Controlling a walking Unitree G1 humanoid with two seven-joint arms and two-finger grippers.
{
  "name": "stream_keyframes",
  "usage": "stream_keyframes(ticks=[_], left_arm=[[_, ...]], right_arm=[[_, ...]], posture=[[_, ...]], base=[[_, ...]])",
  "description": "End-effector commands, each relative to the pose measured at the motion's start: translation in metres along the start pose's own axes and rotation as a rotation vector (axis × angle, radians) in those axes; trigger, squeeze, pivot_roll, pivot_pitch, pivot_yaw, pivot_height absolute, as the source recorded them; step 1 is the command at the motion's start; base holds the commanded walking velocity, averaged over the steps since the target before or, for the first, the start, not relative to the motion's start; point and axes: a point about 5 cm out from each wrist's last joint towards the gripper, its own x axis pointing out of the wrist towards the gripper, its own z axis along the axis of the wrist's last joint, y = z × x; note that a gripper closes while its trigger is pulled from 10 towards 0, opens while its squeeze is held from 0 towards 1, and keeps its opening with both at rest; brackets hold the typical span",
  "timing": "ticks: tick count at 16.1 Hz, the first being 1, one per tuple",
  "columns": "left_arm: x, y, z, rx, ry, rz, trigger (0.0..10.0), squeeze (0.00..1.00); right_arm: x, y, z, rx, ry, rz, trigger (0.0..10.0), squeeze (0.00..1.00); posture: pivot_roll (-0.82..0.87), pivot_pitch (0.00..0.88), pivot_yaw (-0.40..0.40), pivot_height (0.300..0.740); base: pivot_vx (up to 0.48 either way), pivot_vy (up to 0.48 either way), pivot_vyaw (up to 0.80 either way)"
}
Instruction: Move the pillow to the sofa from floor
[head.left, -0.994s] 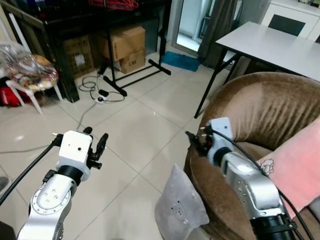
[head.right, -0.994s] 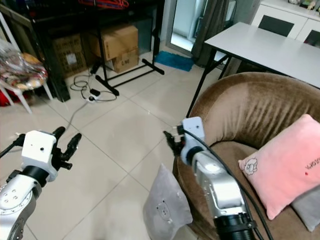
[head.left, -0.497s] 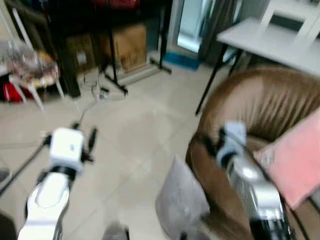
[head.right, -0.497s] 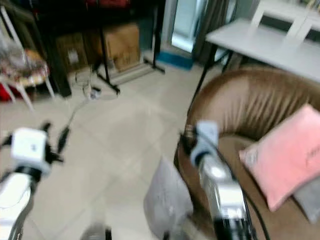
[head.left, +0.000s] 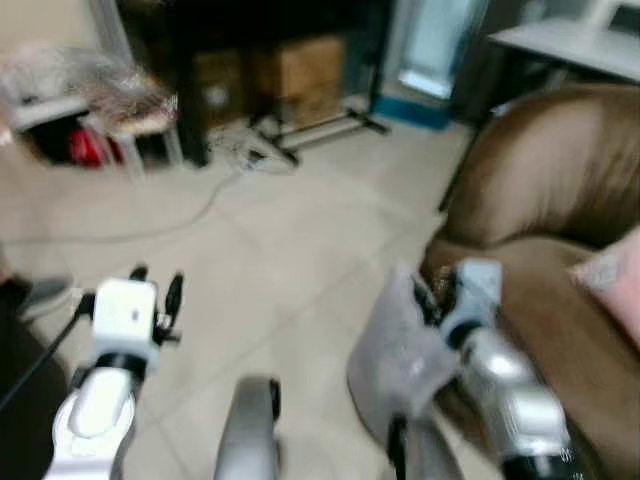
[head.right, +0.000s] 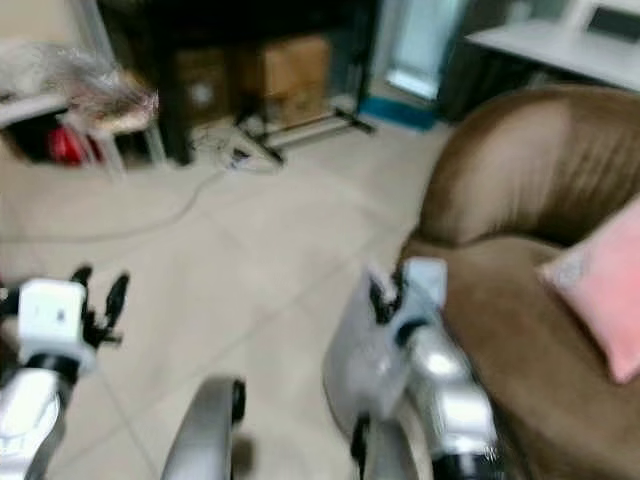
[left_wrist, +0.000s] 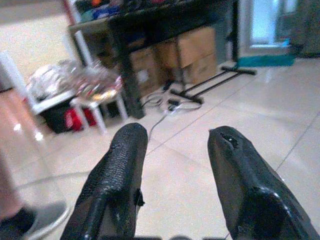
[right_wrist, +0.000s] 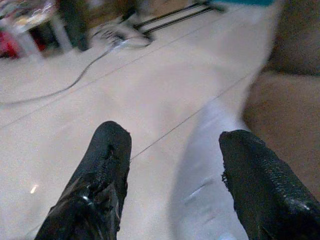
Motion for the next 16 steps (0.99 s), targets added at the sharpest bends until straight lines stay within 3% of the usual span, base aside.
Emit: stream_keyframes(ticks=[1, 5, 8, 16], left_arm=[[0.0062, -0.0023, 0.0123, -0.009, -0.061, -0.022, 10.0, 0.00], [0.0043, -0.0023, 0.0109, -0.034, -0.062, -0.030, 10.0, 0.00], [0.0034, -0.0004, 0.0103, -0.036, -0.060, -0.029, 10.0, 0.00], [0.0060, 0.0017, 0.0097, 0.001, -0.053, -0.055, 10.0, 0.00]], right_arm=[[0.0000, -0.0044, 0.0139, -0.025, -0.054, -0.005, 10.0, 0.00], [0.0046, -0.0017, 0.0211, -0.071, -0.074, -0.002, 10.0, 0.00], [0.0055, -0.0017, 0.0206, -0.075, -0.072, -0.014, 10.0, 0.00], [0.0066, -0.0038, 0.0192, -0.059, -0.071, -0.042, 10.0, 0.00]], posture=[[0.08, 0.000, -0.054, 0.565], [0.09, 0.000, -0.063, 0.565], [0.09, 0.000, -0.067, 0.565], [0.09, 0.000, -0.058, 0.565]], base=[[0.000, 0.000, 0.00], [0.275, 0.000, 0.00], [0.433, 0.000, 0.76], [0.432, 0.000, 0.00]])
